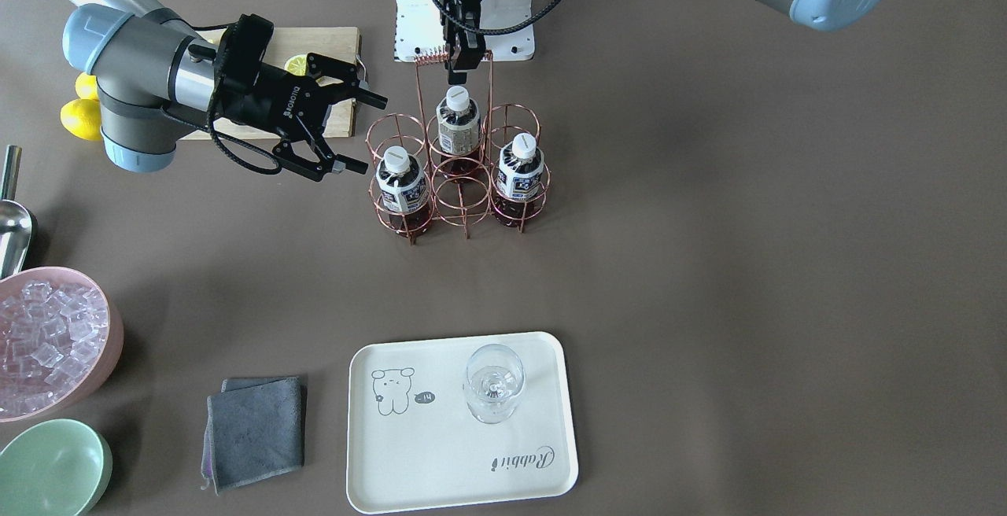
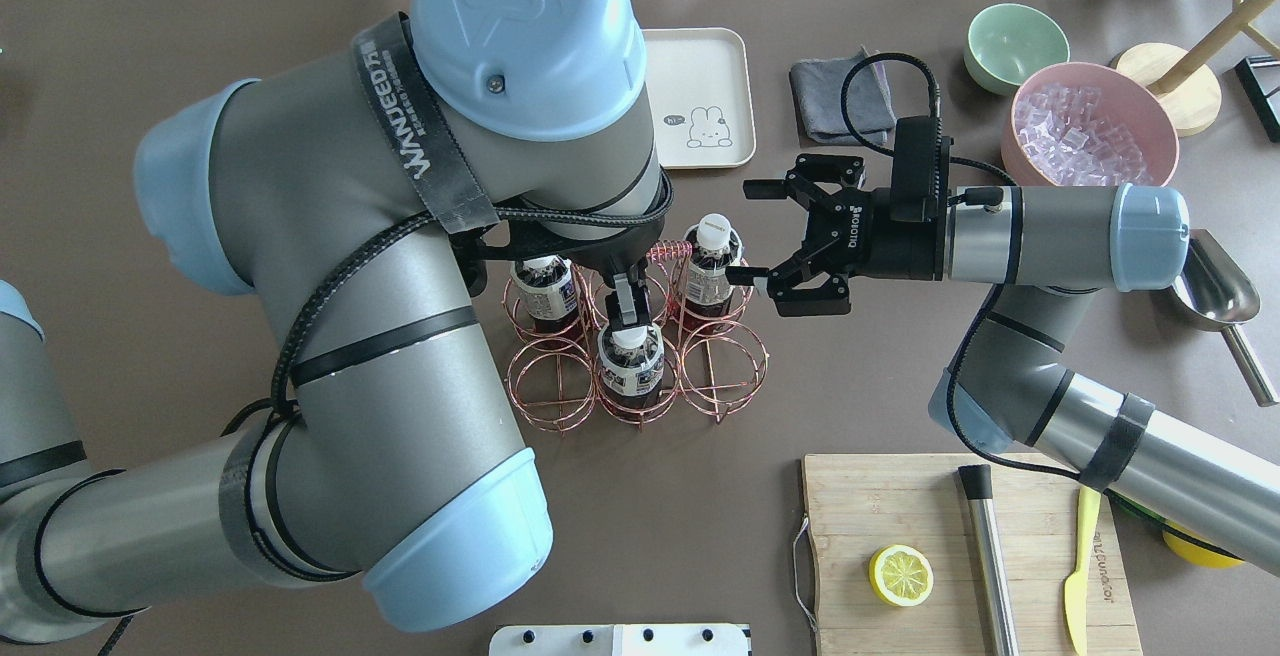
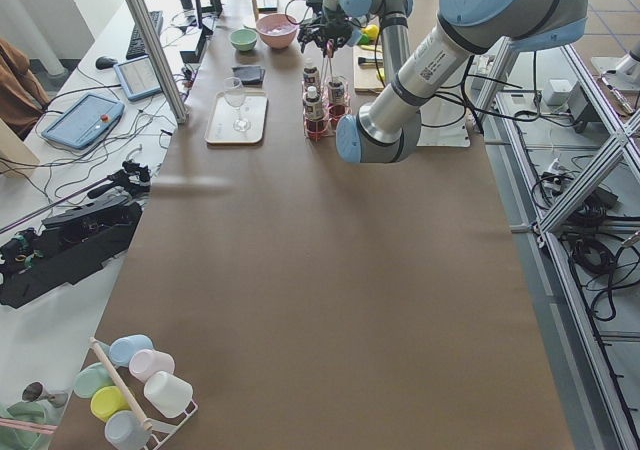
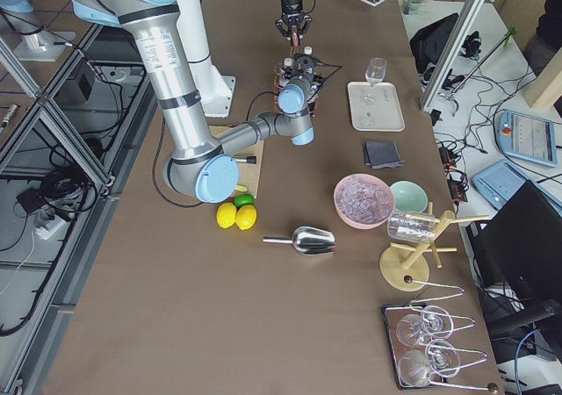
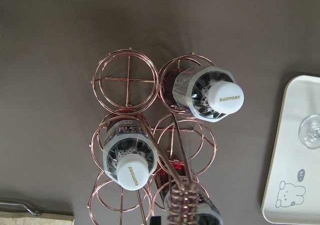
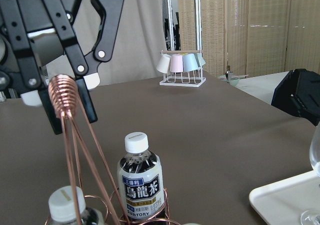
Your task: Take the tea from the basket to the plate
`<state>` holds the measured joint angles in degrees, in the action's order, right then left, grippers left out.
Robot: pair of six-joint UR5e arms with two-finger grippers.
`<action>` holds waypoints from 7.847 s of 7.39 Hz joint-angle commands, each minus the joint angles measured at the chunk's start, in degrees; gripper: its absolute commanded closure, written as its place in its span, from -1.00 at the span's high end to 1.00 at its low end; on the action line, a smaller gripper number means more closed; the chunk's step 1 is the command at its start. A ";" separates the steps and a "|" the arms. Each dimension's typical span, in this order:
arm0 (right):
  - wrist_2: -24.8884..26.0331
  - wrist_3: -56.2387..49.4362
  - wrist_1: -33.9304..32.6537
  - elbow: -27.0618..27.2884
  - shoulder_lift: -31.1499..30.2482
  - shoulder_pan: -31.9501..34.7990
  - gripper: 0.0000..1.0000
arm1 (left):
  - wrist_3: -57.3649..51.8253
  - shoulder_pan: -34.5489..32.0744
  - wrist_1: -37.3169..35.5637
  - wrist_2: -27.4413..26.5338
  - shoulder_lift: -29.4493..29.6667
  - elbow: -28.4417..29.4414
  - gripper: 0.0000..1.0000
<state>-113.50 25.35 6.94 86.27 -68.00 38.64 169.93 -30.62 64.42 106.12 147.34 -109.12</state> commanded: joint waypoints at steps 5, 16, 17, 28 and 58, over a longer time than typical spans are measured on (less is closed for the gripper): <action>3.55 -3.29 -2.54 -2.77 2.61 -1.19 0.90 | 0.22 0.29 -0.17 0.14 0.06 -0.39 -1.00; 3.46 -2.41 -2.54 -1.55 1.03 -1.37 -1.00 | 0.05 -1.11 -0.96 0.23 -1.87 -3.02 -1.00; 3.46 0.46 -2.80 -0.58 1.29 -1.37 -1.00 | -0.04 -1.20 -0.96 0.23 -1.88 -3.03 -1.00; -7.36 6.75 -20.82 13.14 6.04 15.14 -1.00 | -0.65 -3.65 -1.31 0.31 -1.88 -3.81 -1.00; -14.73 1.90 -42.08 11.82 3.07 17.16 1.00 | -62.44 -56.04 33.52 15.78 -24.37 32.16 0.95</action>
<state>-125.80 27.89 -32.15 97.04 -61.36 54.04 107.97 -85.71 100.93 121.47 123.66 -72.79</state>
